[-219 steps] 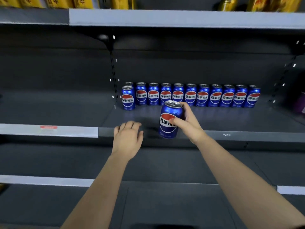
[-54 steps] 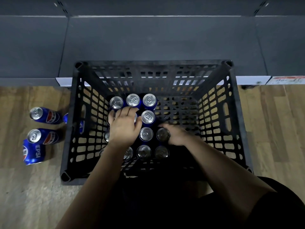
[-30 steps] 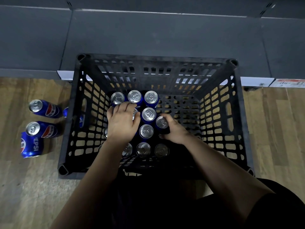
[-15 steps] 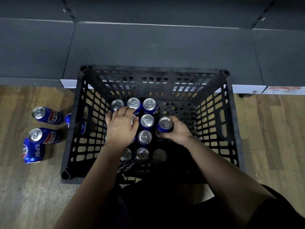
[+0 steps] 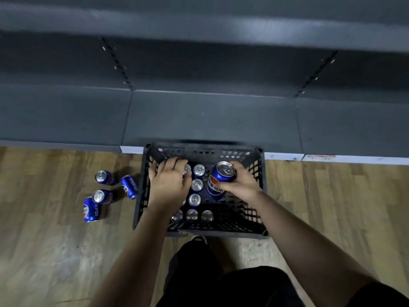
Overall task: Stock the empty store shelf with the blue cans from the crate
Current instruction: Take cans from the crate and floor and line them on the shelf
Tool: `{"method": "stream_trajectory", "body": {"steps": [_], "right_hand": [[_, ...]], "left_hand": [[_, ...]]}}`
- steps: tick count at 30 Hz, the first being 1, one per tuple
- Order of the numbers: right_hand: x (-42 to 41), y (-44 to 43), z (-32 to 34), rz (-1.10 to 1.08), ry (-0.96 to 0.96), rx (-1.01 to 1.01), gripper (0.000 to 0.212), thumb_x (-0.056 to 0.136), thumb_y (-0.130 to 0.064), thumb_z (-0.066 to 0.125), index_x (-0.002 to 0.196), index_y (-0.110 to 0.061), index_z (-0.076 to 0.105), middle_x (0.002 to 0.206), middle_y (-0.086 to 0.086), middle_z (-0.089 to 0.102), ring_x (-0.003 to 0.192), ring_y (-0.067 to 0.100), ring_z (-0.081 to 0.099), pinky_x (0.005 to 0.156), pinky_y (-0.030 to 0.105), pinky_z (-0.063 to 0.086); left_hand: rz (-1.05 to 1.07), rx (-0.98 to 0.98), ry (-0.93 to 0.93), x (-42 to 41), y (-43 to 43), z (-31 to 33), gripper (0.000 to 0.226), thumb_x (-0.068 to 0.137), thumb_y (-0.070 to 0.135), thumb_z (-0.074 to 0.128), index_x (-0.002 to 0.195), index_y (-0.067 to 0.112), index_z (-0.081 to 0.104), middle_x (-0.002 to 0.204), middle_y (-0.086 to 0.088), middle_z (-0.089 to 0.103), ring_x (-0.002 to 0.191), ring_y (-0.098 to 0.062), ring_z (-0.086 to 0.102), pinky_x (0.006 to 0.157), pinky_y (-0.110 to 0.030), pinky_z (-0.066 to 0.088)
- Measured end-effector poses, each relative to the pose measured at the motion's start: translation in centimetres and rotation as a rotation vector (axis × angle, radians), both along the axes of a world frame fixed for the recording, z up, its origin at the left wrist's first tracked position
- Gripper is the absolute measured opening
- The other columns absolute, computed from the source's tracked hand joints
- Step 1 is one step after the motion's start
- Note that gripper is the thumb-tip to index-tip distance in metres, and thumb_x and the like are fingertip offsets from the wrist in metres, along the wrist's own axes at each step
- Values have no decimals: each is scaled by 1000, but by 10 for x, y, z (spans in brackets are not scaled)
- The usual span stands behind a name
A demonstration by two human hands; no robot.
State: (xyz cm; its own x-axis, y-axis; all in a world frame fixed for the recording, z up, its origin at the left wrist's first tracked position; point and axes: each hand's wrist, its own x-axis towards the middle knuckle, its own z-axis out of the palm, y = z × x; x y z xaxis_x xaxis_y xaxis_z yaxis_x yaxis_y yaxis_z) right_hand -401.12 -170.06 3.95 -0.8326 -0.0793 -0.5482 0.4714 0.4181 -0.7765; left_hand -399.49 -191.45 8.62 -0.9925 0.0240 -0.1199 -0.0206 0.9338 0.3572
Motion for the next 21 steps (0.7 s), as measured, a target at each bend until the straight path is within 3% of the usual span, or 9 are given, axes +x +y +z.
{"method": "stream_trajectory", "body": {"steps": [3,6,10,13,16,21], "right_hand": [[-6,-6,83,-23,55,-33,71,61,-35,89,120,-27,51,105,-13,69,98,1,64,89,21,49],[-13,-9,167,-16,116,-55,62,67,-27,88,117,-27,52,102,-16,68,92,-7,63,82,12,46],[-28,-12,265,-12,197,-115,60,69,-21,87,119,-26,53,107,-10,69,96,4,67,92,24,52],[-40,-13,328,-1,265,-139,58,70,-12,85,117,-28,54,108,-11,68,96,5,67,88,21,52],[-54,-12,381,21,340,-161,55,72,-10,83,115,-32,56,107,-13,68,97,5,65,84,20,51],[-76,-20,463,7,492,-214,56,70,-17,80,120,-26,57,112,-9,68,101,9,63,87,19,47]], "left_hand": [[-20,-9,45,-6,-1,76,50,88,41,30,120,16,60,121,-5,59,114,-29,52,106,-51,22],[-26,-7,103,-16,-1,152,45,91,38,35,122,16,59,124,-4,58,117,-27,51,109,-50,19],[-45,-16,211,-34,0,242,40,91,35,40,118,14,61,119,-5,62,112,-27,55,107,-52,26],[-51,-10,275,-47,0,296,34,93,30,50,121,14,60,121,-5,61,114,-26,55,108,-52,25],[-61,-28,318,-62,0,342,37,95,32,46,127,16,56,128,-2,57,120,-23,50,111,-48,22],[-66,-16,444,-88,-4,404,35,94,30,49,126,17,57,129,-2,56,121,-23,49,111,-49,22]]}}
